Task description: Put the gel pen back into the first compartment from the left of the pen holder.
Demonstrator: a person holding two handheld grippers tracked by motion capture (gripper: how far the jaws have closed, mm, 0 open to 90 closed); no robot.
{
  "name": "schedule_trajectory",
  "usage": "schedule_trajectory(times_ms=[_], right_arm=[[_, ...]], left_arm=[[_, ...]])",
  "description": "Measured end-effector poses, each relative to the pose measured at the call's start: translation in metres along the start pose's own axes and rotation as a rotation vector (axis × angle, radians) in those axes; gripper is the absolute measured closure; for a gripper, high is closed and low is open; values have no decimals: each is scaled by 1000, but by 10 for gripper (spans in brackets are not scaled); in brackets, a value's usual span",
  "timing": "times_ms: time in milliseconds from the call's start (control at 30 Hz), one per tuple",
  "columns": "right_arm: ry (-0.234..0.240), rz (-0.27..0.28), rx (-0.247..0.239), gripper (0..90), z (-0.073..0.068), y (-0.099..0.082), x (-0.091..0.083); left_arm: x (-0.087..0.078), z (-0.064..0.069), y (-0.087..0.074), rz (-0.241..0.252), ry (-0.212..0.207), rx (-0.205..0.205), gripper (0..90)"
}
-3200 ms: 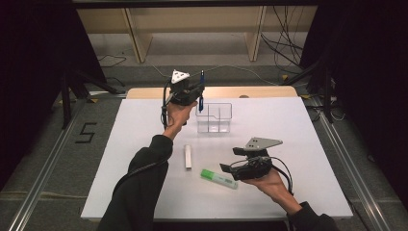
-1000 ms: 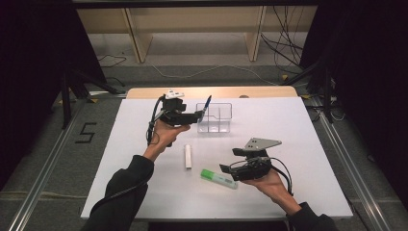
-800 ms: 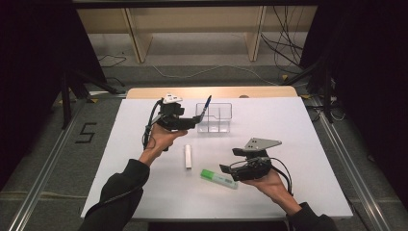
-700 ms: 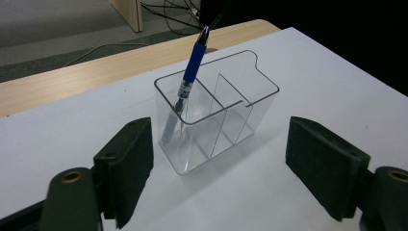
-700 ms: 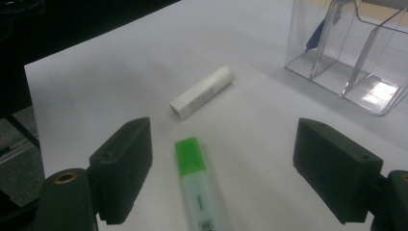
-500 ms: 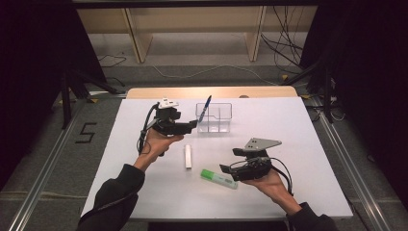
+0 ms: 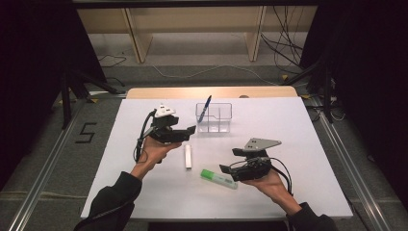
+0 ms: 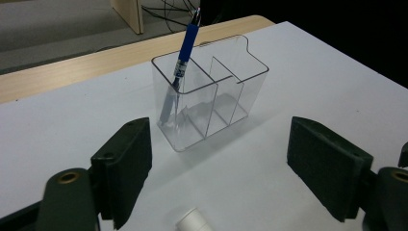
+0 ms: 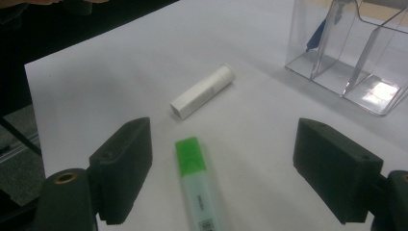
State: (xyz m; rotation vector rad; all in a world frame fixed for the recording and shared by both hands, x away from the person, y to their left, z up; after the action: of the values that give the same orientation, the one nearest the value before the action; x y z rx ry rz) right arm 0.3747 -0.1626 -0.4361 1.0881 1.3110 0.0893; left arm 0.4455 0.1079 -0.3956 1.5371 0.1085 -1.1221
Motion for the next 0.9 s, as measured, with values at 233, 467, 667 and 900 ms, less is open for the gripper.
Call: schedule_trajectory(times_ms=[233,467,667,900], right_arm=[[-3,-6,1,223,0,0,0],[-7,-12,-5,223,0,0,1],[-6,-19,-6,223,1,0,2],[-16,-25,-16,223,0,0,0]], left_arm=[[-4,4,-15,28,-22,-5,234],[-11,6,-28,60,-24,-8,228],[-20,6,-39,74,-24,-14,228],[-28,10,-52,82,-17,10,224]])
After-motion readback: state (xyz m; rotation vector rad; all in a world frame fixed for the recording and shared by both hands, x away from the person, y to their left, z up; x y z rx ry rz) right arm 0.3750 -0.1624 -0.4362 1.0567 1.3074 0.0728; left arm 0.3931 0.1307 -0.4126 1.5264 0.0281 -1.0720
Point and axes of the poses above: each handheld gripper's, and its own axes: x roughly forward along the jaws, y roughly out of its top, z roughly to its right, the point moved 2 cm from there along x, roughly forward along the jaws, and after that the axes turned 14 degrees about -z, right-handed, at the moved point
